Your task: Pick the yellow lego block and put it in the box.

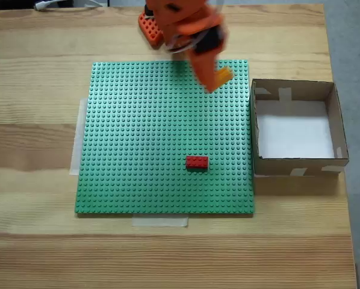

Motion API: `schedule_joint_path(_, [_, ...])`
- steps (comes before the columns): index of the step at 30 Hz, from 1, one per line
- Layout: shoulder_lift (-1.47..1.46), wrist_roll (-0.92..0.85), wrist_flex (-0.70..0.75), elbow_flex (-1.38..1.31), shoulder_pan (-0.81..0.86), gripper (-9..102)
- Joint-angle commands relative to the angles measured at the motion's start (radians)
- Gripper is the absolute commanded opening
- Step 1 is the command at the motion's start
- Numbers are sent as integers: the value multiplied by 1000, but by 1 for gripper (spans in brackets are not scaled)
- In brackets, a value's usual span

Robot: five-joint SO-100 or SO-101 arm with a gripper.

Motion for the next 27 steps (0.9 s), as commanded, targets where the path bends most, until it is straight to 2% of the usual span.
schedule_joint_path(1, [35, 21, 8, -52, -78, -1])
schedule_joint_path(6, [34, 52, 18, -72, -221, -1])
schedule_joint_path(13, [8, 77, -86, -23, -328, -1])
schedule_joint_path(19, [-61, 87, -103, -41, -360, -1])
schedule_joint_path(27, [-204, 101, -66, -196, -383, -1])
